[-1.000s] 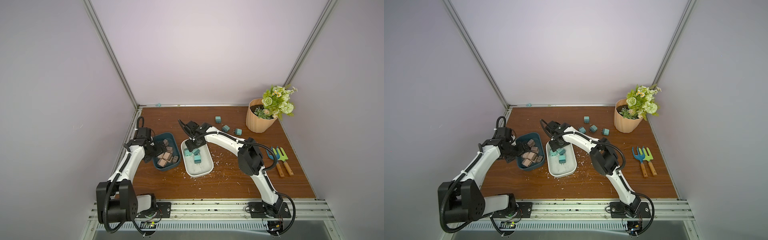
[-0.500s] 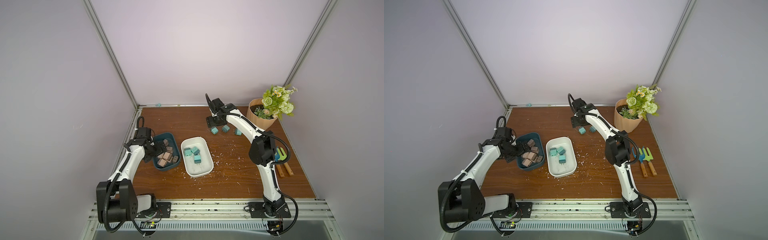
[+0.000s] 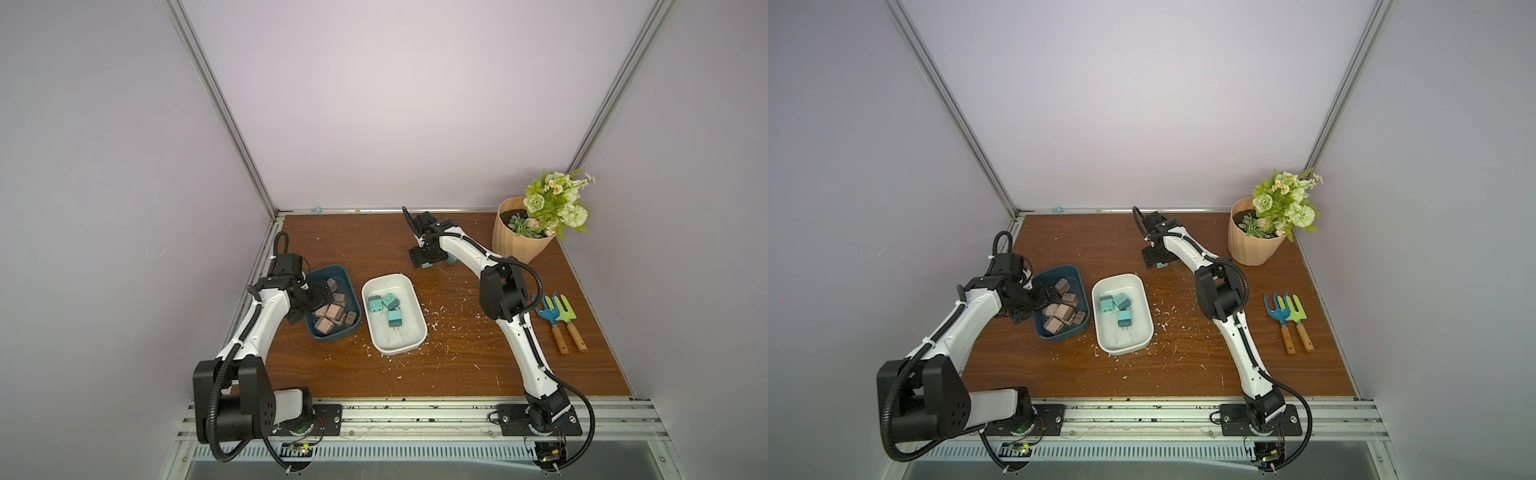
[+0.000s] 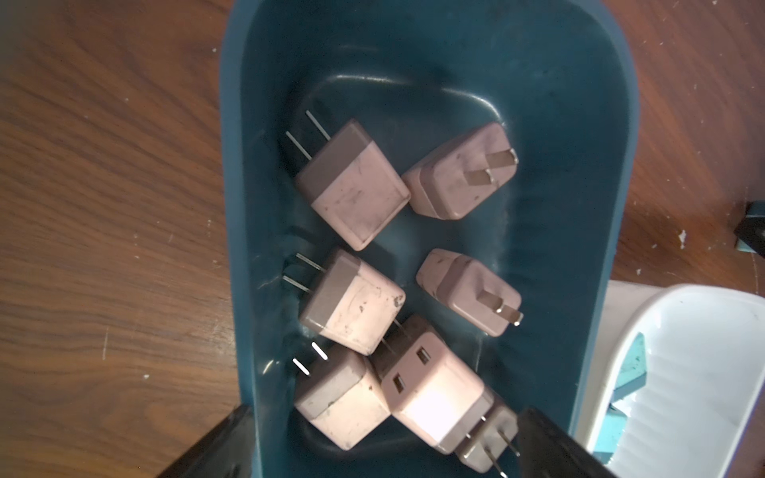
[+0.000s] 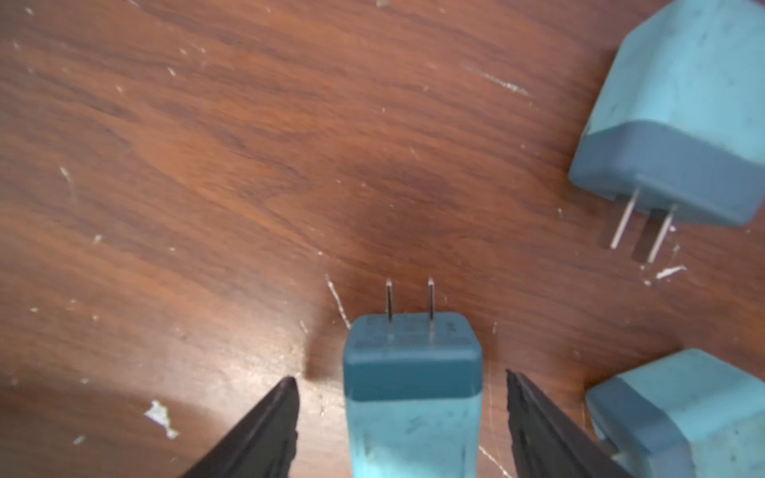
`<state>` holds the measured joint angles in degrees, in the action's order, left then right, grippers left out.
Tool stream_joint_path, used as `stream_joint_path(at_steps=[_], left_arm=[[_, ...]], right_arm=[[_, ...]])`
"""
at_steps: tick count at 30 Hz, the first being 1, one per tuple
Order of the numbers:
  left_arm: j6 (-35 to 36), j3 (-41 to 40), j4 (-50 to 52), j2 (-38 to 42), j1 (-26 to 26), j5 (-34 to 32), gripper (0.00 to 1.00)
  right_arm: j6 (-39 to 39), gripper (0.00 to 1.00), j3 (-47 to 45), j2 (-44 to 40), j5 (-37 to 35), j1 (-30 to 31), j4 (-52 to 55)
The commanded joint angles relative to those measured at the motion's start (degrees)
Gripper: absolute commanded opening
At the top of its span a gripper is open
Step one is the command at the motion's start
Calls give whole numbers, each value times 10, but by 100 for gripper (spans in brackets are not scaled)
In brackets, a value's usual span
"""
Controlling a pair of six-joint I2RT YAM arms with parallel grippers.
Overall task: Place the plugs by color into the storage box
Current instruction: Pick up the plug from the center of the board, then place the plug in the storage box.
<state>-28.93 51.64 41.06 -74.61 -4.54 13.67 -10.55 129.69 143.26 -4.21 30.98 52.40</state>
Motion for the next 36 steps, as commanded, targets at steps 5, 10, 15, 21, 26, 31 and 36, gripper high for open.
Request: stream_joint_path(at_steps=[5,10,15,21,26,31,36], left_arm=[[-8,9,17,-16,4,1,100],[-9,16,16,-22,4,0,99],[-8,22,15,-34,4,-3,100],[-5,35,11,-52,4,-7,100],[-11,43,3,-64,4,-5,100],[-12,50,0,-73,4,-5,100],[-11,52,-2,-80,4,-3,99]], right_arm=[[3,65,-14,-9,-4,-2,-18],[-3,49,-27,-38,0,-2,-27],[-17,46,-52,-105,13,1,-26],[-33,46,-147,-228,24,39,-28],[-54,46,-269,-319,28,101,-43],[-75,46,-370,-361,36,164,-71],[-77,46,-422,-354,36,194,-97]])
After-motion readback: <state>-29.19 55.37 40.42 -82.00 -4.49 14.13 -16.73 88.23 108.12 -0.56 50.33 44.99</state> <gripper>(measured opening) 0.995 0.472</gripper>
